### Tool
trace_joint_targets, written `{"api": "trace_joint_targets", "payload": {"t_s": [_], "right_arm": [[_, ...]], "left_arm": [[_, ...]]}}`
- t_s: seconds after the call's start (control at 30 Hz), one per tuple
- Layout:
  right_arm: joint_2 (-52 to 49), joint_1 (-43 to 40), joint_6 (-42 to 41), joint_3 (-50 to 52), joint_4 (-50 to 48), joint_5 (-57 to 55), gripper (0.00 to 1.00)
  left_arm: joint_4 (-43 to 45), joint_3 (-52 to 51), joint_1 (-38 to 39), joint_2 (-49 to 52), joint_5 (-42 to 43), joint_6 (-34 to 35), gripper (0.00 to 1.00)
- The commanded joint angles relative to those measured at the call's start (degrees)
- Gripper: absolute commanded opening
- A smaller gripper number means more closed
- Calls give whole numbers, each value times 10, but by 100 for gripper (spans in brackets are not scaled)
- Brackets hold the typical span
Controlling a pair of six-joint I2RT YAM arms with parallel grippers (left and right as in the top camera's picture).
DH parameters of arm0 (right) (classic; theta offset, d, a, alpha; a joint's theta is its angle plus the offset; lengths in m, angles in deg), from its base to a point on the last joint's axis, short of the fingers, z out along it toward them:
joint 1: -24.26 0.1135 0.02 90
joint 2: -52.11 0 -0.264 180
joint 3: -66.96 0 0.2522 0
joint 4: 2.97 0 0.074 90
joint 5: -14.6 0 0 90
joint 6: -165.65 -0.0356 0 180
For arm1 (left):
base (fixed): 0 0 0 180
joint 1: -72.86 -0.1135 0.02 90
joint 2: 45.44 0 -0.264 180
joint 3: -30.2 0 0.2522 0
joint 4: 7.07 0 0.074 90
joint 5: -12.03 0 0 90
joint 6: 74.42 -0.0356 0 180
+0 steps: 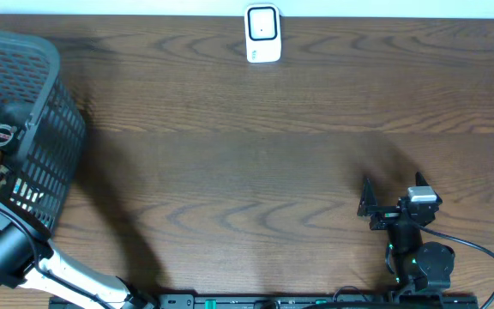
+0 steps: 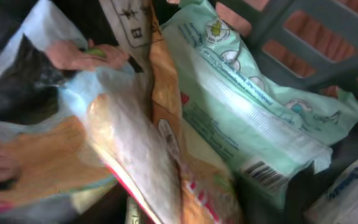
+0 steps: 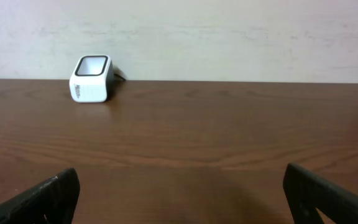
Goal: Scan the item barcode
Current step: 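Lift the yellow snack bag out and place it near the scanner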
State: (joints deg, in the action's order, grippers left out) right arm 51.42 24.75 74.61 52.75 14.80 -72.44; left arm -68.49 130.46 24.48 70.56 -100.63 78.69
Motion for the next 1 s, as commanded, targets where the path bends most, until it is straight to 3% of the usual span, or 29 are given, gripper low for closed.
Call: {"api": "trace_joint_targets", "payload": {"t_s": [0.0, 0.13, 0.27, 0.47, 0.67, 0.8, 0.9, 0.97], "right_arm": [[3, -3, -6, 1, 2, 0, 99], [3, -3, -6, 1, 2, 0, 99], [3, -3, -6, 1, 2, 0, 99], [3, -3, -6, 1, 2, 0, 99], [3, -3, -6, 1, 2, 0, 99], [3, -3, -6, 1, 2, 0, 99], [3, -3, -6, 1, 2, 0, 99], [3, -3, -6, 1, 2, 0, 99]], "left_arm": [[6, -5, -4, 2, -7, -45, 8], [-28, 1, -4, -25, 18, -57, 7], [-28, 8, -4, -106, 106, -56, 7], [31, 8, -4, -286, 239, -56, 7], [92, 8, 7, -422, 299, -56, 7], [133, 8, 46, -490, 423, -56, 7], [167, 8, 119, -515, 520, -56, 7], [176, 8, 190, -517, 538, -58, 7]]}}
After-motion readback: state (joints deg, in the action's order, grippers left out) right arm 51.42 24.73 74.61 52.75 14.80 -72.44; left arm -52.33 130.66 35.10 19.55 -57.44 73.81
